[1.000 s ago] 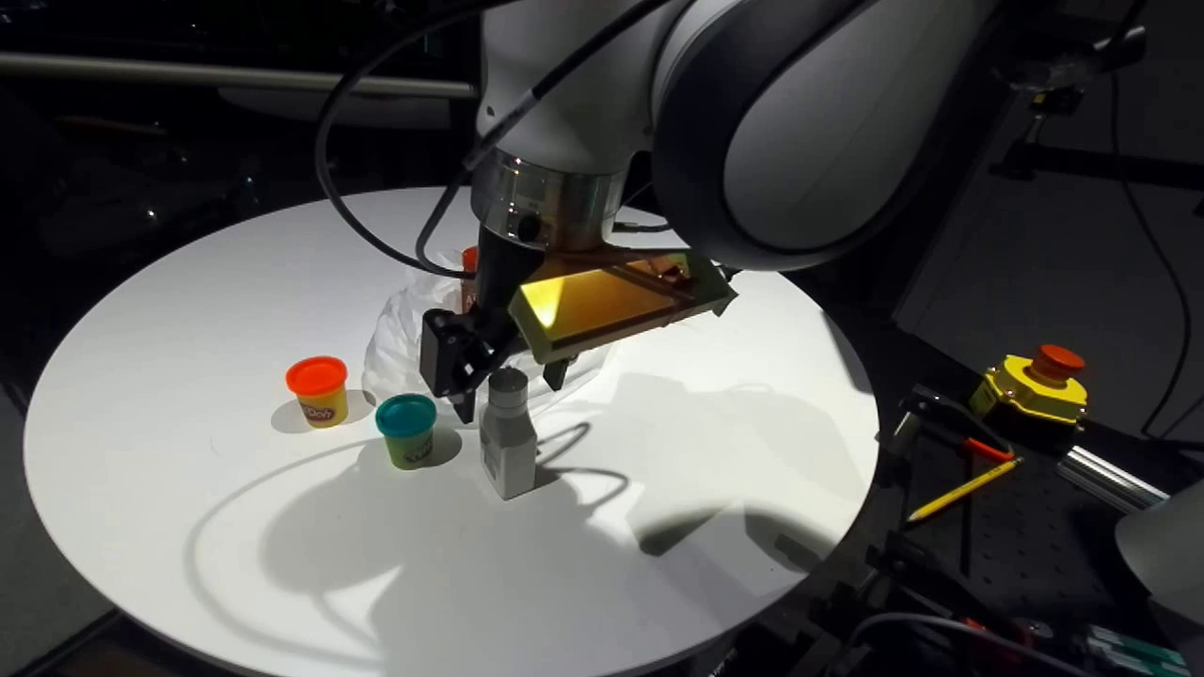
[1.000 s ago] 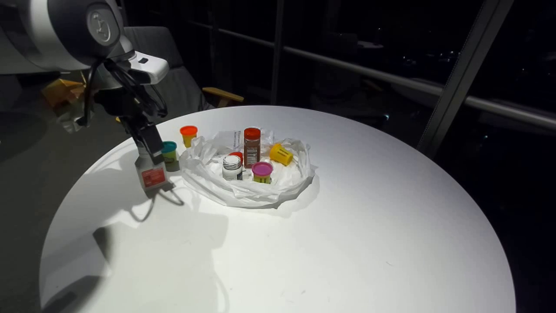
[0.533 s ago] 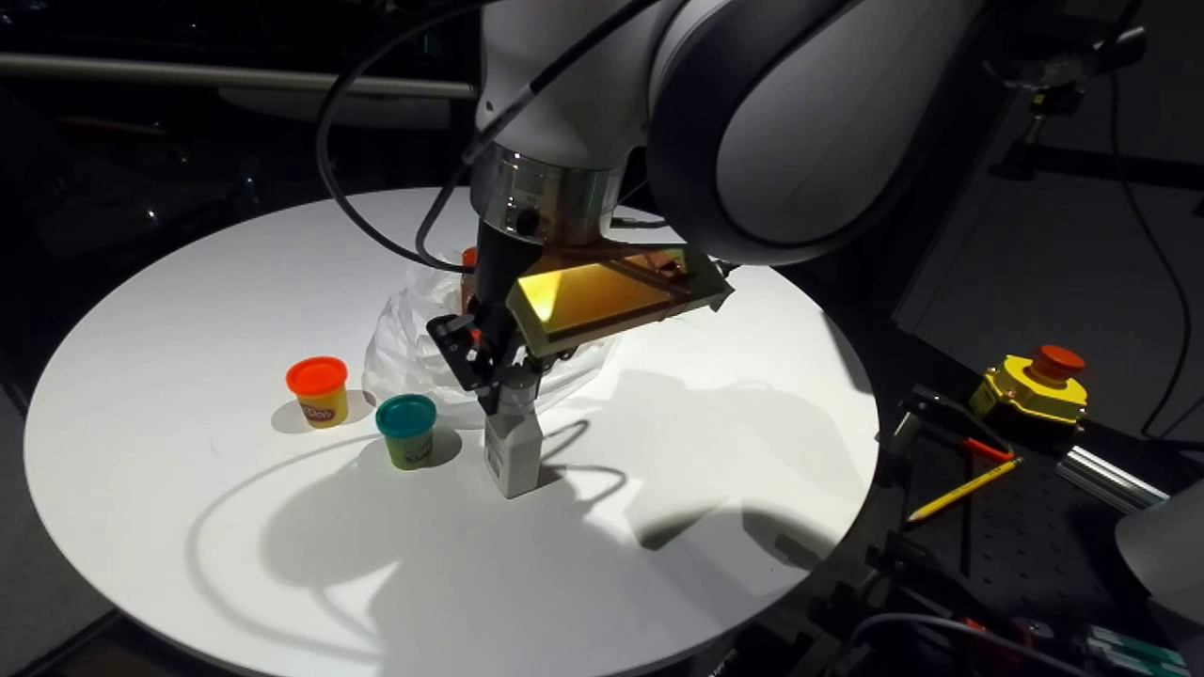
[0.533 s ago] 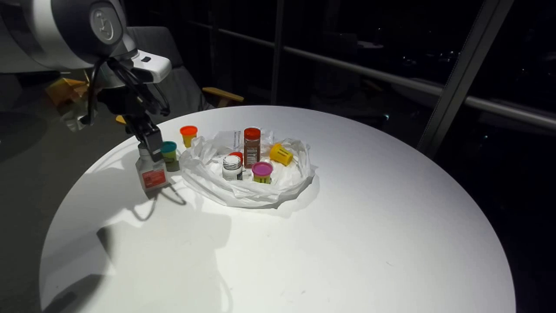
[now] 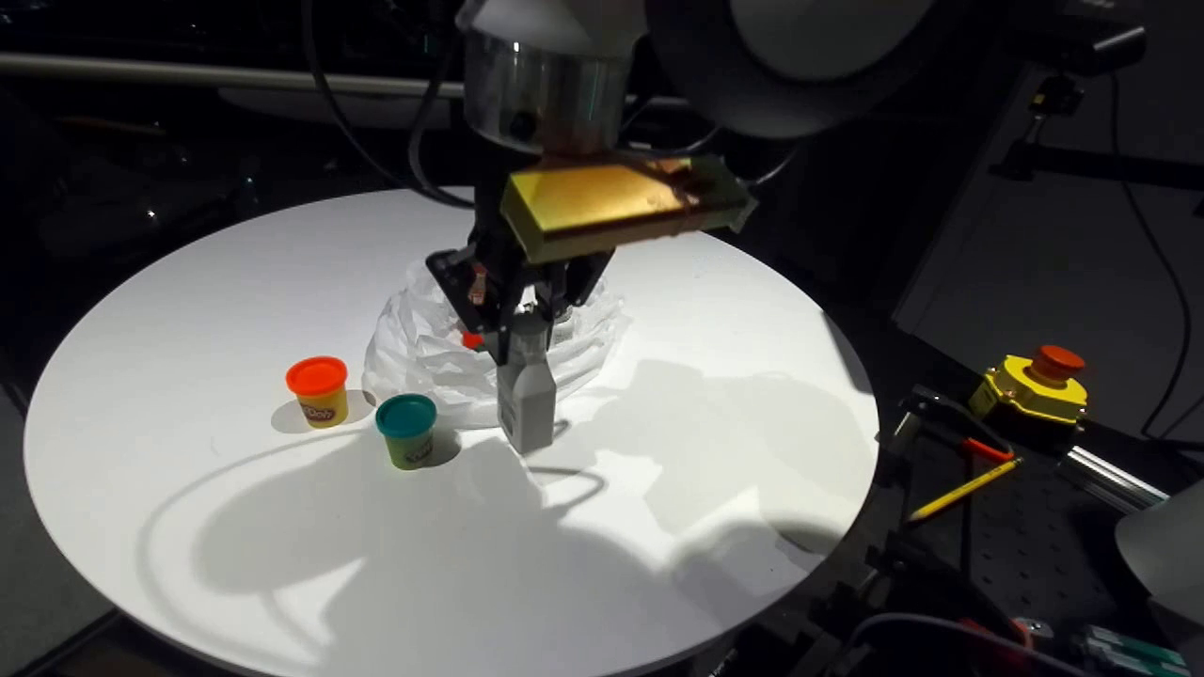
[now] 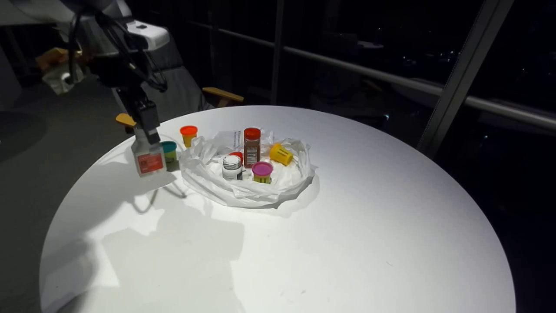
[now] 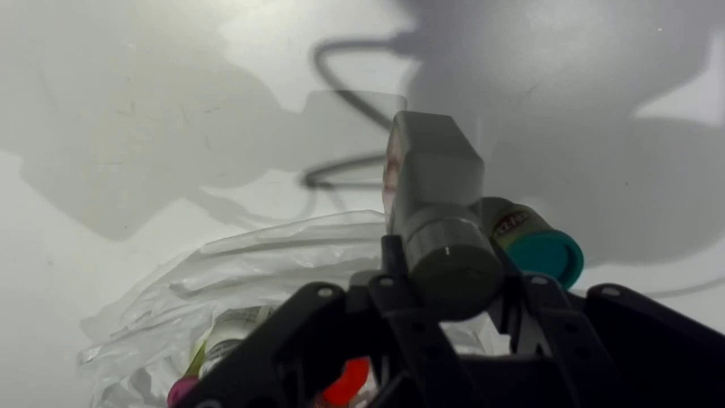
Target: Put the bottles on the table in the plastic bag
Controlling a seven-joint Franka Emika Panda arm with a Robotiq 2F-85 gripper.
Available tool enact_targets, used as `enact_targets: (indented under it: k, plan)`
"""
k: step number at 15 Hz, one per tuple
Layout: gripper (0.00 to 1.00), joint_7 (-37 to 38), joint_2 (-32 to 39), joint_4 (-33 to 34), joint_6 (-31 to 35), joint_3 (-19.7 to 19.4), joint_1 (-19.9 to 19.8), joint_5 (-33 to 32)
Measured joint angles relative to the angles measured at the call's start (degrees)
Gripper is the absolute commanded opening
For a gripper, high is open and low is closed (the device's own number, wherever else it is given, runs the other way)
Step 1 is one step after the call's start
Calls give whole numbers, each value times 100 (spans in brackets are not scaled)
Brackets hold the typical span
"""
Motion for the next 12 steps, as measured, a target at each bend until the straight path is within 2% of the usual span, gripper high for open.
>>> enact_targets:
  k: [5, 9, 12]
  plan:
    - [18, 115, -961, 188, -358, 37, -200, -651]
    - [18, 73, -1312, 270, -610, 162, -758, -982]
    - [18, -294, -1330, 307, -660, 217, -1180, -1002]
